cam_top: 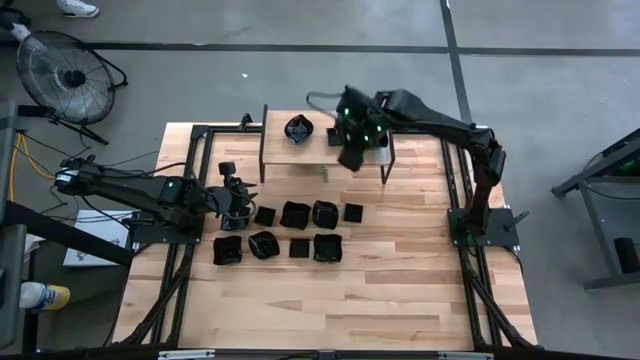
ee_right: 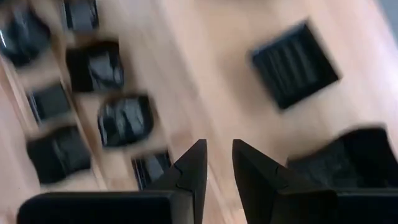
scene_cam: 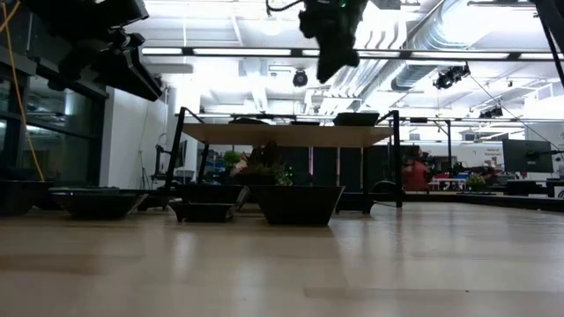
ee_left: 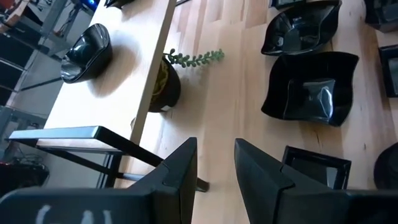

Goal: Pick & Place Mini shaped plates
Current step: Stack the square plate on top of the other square plate on the shelf

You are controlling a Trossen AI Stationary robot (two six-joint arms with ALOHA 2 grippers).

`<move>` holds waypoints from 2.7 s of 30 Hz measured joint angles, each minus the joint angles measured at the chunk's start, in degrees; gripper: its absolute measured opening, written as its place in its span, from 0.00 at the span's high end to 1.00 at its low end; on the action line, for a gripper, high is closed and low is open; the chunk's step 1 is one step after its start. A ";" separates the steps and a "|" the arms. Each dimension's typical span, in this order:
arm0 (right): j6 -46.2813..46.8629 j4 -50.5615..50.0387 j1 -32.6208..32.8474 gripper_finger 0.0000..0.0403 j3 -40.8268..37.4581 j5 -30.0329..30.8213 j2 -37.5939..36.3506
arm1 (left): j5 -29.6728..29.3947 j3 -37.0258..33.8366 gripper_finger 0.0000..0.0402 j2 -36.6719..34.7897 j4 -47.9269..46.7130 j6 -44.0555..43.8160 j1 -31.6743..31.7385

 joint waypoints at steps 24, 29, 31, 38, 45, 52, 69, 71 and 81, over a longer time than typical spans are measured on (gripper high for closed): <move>1.64 -2.36 26.42 0.82 -10.26 15.90 -2.73 | 2.54 0.00 0.74 0.00 0.07 -1.84 -0.10; 1.74 10.14 27.59 0.82 -24.71 14.40 -7.28 | 0.82 0.00 0.74 0.00 0.09 -1.96 -2.87; 2.54 14.08 28.07 0.82 -29.37 14.63 -9.07 | -0.32 0.00 0.74 0.00 0.04 -2.58 -4.46; 4.67 27.84 30.25 0.82 -42.46 14.61 -15.29 | -5.68 0.00 0.74 0.00 0.11 -3.87 -9.18; -0.58 44.05 33.78 0.82 -55.71 14.53 -16.32 | -7.67 0.00 0.74 0.00 0.11 -5.12 -10.95; -5.73 55.49 35.39 0.82 -64.10 20.65 -16.28 | -7.69 0.00 0.74 0.00 0.09 -5.25 -10.88; -3.40 59.32 34.09 0.74 -67.60 19.98 -16.22 | -8.04 0.00 0.74 0.01 0.09 -5.21 -10.86; -2.89 59.44 33.53 0.68 -67.60 20.15 -16.22 | -8.06 0.00 0.74 0.00 0.09 -5.20 -10.86; -3.11 61.67 31.81 0.55 -67.60 20.18 -16.15 | -8.26 0.00 0.74 0.01 0.09 -5.18 -10.86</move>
